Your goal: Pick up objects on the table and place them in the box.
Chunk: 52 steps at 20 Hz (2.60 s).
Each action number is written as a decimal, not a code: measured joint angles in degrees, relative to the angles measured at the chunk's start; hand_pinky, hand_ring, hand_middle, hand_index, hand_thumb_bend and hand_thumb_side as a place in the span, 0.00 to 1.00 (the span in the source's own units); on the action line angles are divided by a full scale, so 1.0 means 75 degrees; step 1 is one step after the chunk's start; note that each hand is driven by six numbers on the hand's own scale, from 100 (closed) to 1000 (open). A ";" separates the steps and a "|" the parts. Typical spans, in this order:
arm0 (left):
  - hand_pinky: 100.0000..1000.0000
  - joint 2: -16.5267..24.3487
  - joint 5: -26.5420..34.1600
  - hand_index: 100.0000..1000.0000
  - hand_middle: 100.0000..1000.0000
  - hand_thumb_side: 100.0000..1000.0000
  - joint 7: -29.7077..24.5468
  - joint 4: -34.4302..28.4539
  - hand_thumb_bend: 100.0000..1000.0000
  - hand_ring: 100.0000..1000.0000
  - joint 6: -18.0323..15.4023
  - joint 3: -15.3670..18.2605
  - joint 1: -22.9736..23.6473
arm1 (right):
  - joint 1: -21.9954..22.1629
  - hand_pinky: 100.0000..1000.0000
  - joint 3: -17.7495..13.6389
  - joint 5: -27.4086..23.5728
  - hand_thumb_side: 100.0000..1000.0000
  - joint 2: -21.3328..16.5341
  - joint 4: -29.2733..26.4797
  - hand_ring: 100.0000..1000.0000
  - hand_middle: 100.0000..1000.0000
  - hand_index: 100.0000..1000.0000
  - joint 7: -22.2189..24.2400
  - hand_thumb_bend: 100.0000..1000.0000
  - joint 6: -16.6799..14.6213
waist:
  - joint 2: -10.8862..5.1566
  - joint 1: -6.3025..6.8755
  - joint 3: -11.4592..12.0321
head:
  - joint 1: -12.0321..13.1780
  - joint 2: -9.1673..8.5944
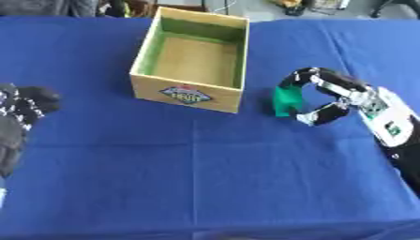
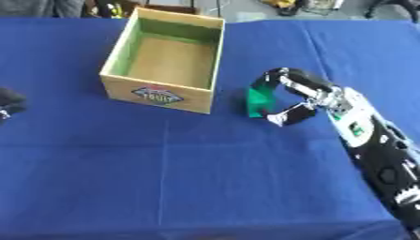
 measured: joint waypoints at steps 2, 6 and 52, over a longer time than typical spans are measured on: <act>0.82 0.0000 0.0000 0.65 0.56 1.00 0.0000 0.0000 0.33 0.75 0.0000 0.0000 0.0004 | -0.0034 0.65 -0.0033 -0.0107 0.00 -0.0071 -0.0178 0.64 0.24 0.72 -0.0086 0.01 0.0075 | 0.0000 0.0000 -0.0007 | 0.0002 0.0000; 0.82 0.0000 0.0000 0.65 0.56 1.00 0.0001 0.0000 0.33 0.75 0.0000 0.0000 0.0030 | -0.0241 0.65 -0.0121 -0.0357 0.00 -0.0275 -0.0543 0.63 0.24 0.72 -0.0194 0.03 0.0232 | -0.0001 -0.0008 -0.0025 | 0.0027 -0.0001; 0.82 -0.0133 0.0040 0.65 0.56 1.00 -0.0299 0.0046 0.33 0.74 0.0086 -0.0323 -0.0256 | -0.2962 0.74 -0.0051 0.1345 0.04 0.1367 0.2411 0.77 0.66 0.85 0.0372 0.00 0.0002 | 0.0139 -0.0155 0.1534 | -0.0743 -0.0482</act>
